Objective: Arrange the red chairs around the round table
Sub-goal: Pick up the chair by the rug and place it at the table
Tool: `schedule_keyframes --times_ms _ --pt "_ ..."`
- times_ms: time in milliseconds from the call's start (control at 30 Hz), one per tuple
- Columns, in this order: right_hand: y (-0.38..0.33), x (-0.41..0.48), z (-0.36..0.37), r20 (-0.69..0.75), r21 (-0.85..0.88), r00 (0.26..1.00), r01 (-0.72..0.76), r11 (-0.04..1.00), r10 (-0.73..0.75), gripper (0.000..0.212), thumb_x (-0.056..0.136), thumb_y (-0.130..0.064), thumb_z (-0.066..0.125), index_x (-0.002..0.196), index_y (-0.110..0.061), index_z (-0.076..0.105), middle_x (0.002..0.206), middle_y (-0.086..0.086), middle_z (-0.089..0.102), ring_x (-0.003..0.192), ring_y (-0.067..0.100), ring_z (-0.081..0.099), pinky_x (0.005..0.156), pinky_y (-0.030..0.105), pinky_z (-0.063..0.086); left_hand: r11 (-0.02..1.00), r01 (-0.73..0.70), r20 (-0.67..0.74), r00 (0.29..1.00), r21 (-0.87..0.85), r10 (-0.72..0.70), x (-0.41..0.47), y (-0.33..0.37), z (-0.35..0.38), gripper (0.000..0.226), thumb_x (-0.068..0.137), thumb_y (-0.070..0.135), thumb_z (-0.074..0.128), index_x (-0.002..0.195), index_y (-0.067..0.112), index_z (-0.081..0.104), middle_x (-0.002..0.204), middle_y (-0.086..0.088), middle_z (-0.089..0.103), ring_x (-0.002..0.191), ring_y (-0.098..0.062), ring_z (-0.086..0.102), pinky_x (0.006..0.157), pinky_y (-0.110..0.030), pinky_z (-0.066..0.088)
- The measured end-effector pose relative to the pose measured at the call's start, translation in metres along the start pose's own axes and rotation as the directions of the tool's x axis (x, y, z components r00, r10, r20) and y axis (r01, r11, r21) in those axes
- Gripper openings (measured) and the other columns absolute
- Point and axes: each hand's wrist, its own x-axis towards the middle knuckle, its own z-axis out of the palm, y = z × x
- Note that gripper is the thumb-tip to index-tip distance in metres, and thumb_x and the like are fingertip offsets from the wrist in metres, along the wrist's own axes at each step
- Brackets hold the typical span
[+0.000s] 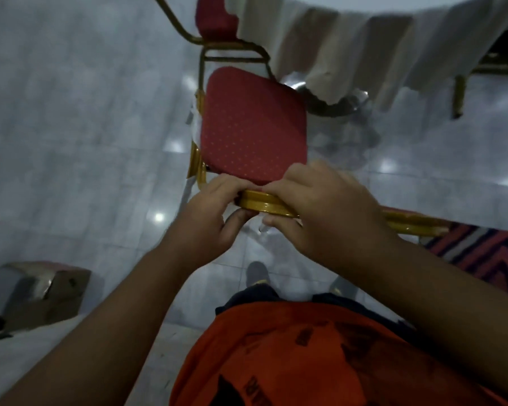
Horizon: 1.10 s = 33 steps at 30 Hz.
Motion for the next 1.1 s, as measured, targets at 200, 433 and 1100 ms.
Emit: schedule_keyframes --times_ms 200,433,1100 --pt "0.026 -0.038 -0.005 0.001 0.106 0.996 -0.087 0.990 0.088 0.050 0.093 -0.063 0.049 0.130 -0.030 0.058 0.111 -0.008 0.064 0.098 0.016 0.058 0.079 0.040 0.046 0.993 0.119 -0.053 0.992 0.006 -0.118 -0.028 -0.008 -0.052 0.033 0.089 0.029 0.076 0.120 0.022 0.065 0.110 0.012 0.066 0.101 -0.008 0.063 0.086 -0.031 0.052" --pt "0.027 -0.039 0.030 0.108 0.290 0.985 -0.158 0.944 0.132 0.034 0.092 -0.060 0.042 0.106 -0.032 0.054 0.095 -0.018 0.047 0.085 0.004 0.042 0.075 0.026 0.039 0.868 0.014 -0.225 0.968 0.496 0.113 -0.018 0.027 -0.023 0.050 0.084 0.071 0.064 0.087 0.023 0.073 0.084 0.007 0.067 0.077 -0.017 0.059 0.069 -0.035 0.038" --pt "0.050 -0.025 0.008 -0.133 0.089 0.979 -0.143 0.986 0.154 0.026 0.090 -0.055 0.050 0.098 -0.031 0.057 0.090 -0.019 0.039 0.081 0.009 0.044 0.071 0.035 0.040 0.938 -0.061 -0.437 0.873 0.342 0.216 0.021 0.002 0.015 0.058 0.082 0.070 0.065 0.069 0.013 0.063 0.066 0.003 0.053 0.058 -0.015 0.047 0.050 -0.035 0.039"
